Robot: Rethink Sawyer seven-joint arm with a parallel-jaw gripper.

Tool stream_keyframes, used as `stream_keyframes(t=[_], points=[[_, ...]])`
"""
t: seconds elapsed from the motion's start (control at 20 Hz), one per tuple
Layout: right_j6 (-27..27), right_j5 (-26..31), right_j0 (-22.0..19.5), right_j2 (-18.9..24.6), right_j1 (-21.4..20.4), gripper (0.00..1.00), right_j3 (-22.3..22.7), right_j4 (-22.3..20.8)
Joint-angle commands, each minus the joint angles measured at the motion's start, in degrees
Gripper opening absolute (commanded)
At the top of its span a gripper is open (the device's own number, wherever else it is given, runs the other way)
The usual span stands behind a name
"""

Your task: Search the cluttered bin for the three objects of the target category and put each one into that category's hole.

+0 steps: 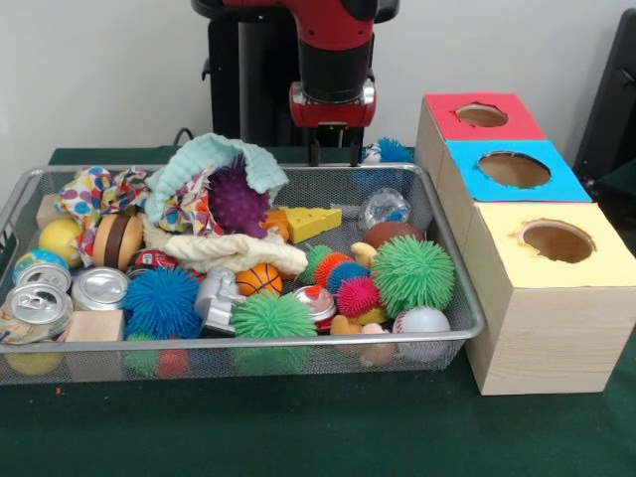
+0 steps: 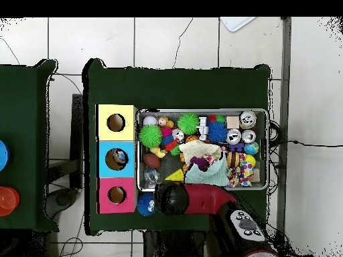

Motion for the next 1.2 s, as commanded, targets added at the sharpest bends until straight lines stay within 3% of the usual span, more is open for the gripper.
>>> stream_keyframes(t=[0.05,0.25,0.7,1.2], points=[[6.4,-17.4,1.7,7.4,7.4,1.00,-1.6,-2.6],[8.1,-19.0,4.0,6.4,7.2,1.00,-2.3,-2.6],[9.3,-10.3,8.7,2.9,0.4,1.00,-2.2,-0.1],[9.3,-9.7,11.0,0.4,-2.9,1.00,-3.1,1.1]])
